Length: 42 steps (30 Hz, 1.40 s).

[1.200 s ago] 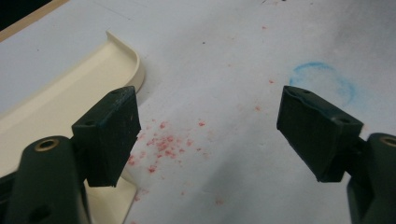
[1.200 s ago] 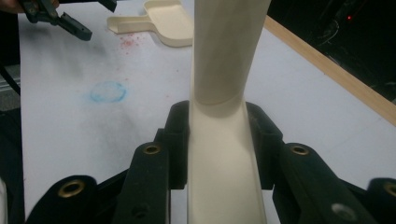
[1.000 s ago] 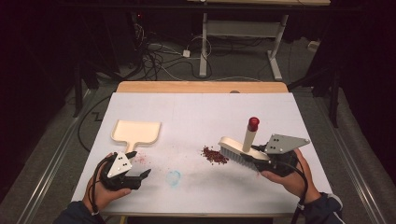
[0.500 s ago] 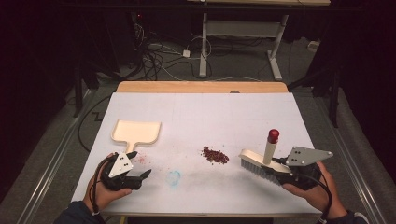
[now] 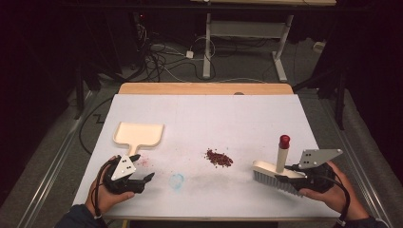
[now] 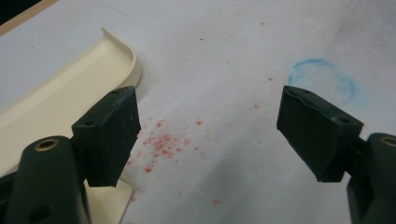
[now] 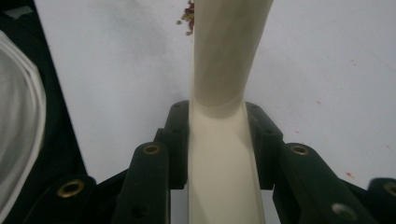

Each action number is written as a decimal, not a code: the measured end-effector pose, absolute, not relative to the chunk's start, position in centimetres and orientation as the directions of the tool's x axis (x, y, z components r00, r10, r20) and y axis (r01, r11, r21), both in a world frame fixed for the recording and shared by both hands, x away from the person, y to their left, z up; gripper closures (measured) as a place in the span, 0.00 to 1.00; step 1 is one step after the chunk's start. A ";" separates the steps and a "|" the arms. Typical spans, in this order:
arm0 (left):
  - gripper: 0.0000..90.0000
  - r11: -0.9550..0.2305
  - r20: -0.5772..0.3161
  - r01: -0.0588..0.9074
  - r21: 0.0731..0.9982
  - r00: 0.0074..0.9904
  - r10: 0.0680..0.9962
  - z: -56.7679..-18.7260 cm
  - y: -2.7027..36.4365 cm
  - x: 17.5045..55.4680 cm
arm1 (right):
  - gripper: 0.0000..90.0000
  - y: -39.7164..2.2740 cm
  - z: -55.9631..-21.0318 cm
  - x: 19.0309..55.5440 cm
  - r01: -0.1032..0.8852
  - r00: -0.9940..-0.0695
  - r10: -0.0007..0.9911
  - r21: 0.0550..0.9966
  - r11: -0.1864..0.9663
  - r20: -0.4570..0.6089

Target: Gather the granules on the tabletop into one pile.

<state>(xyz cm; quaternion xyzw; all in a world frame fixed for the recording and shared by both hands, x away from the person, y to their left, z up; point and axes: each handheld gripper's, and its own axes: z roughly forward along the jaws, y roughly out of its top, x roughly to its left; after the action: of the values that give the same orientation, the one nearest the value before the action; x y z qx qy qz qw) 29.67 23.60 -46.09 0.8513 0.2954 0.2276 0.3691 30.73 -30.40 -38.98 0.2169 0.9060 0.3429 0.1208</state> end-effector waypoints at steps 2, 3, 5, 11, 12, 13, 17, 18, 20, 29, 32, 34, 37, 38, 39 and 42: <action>0.23 -0.555 0.169 0.336 0.761 0.724 0.669 -46.1 23.5 29.7 | 0.74 -30.7 -39.2 31.5 0.322 -0.871 0.486 0.661 0.678 -0.075; 0.23 -0.555 0.168 0.337 0.760 0.724 0.669 -46.2 23.5 29.7 | 0.74 -30.9 -39.4 31.9 0.326 -0.870 0.487 0.657 0.679 -0.072; 0.23 -0.556 0.166 0.338 0.759 0.725 0.668 -46.2 23.5 29.8 | 0.73 -31.3 -39.5 32.8 0.326 -0.869 0.490 0.663 0.674 -0.071; 0.23 -0.562 0.164 0.343 0.753 0.729 0.664 -46.3 23.3 29.8 | 0.68 -32.2 -39.2 35.3 0.343 -0.851 0.519 0.670 0.658 -0.074; 0.23 -0.563 0.164 0.343 0.752 0.730 0.663 -46.3 23.3 29.9 | 0.67 -32.2 -39.4 35.8 0.343 -0.854 0.515 0.669 0.659 -0.069; 0.23 -0.564 0.163 0.343 0.751 0.731 0.662 -46.4 23.3 29.9 | 0.66 -32.2 -39.5 36.2 0.341 -0.857 0.511 0.671 0.658 -0.065; 0.23 -0.567 0.162 0.345 0.748 0.734 0.660 -46.4 23.2 29.9 | 0.59 -32.1 -39.9 37.9 0.348 -0.857 0.512 0.660 0.666 -0.065; 0.23 -0.568 0.162 0.345 0.747 0.735 0.659 -46.5 23.1 29.9 | 0.58 -32.2 -39.9 38.4 0.356 -0.851 0.521 0.663 0.658 -0.060; 0.23 -0.570 0.161 0.346 0.745 0.737 0.657 -46.5 23.1 30.0 | 0.56 -32.2 -40.1 39.3 0.363 -0.850 0.524 0.670 0.648 -0.046; 0.23 -0.572 0.156 0.350 0.742 0.739 0.655 -46.6 23.1 30.0 | 0.49 -31.6 -42.5 43.3 0.518 -0.745 0.667 0.605 0.605 -0.029; 0.23 -0.573 0.156 0.350 0.741 0.740 0.654 -46.6 23.1 30.1 | 0.48 -32.0 -42.6 44.0 0.579 -0.665 0.746 0.629 0.519 -0.003; 0.23 -0.576 0.157 0.350 0.739 0.742 0.652 -46.6 23.1 30.1 | 0.50 -31.9 -42.9 44.4 0.624 -0.597 0.802 0.619 0.476 -0.014; 0.23 -0.578 0.155 0.351 0.737 0.744 0.650 -46.7 23.0 30.1 | 0.51 -31.6 -43.6 45.0 0.670 -0.515 0.857 0.635 0.385 0.023; 0.23 -0.580 0.157 0.351 0.736 0.744 0.649 -46.7 23.0 30.2 | 0.51 -31.3 -43.8 45.2 0.682 -0.498 0.866 0.633 0.366 0.036; 0.23 -0.580 0.158 0.350 0.735 0.745 0.649 -46.7 23.0 30.2 | 0.50 -30.8 -44.1 45.4 0.690 -0.489 0.872 0.627 0.363 0.034; 0.23 -0.581 0.156 0.351 0.734 0.745 0.648 -46.7 22.9 30.2 | 0.52 -29.3 -45.1 46.1 0.727 -0.459 0.888 0.588 0.355 0.033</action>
<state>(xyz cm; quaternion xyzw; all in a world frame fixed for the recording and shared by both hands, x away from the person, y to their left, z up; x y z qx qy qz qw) 30.19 22.89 -46.69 0.8641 0.2891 0.2091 0.3550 46.11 -29.33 -45.09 0.4986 0.8097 0.2723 0.1475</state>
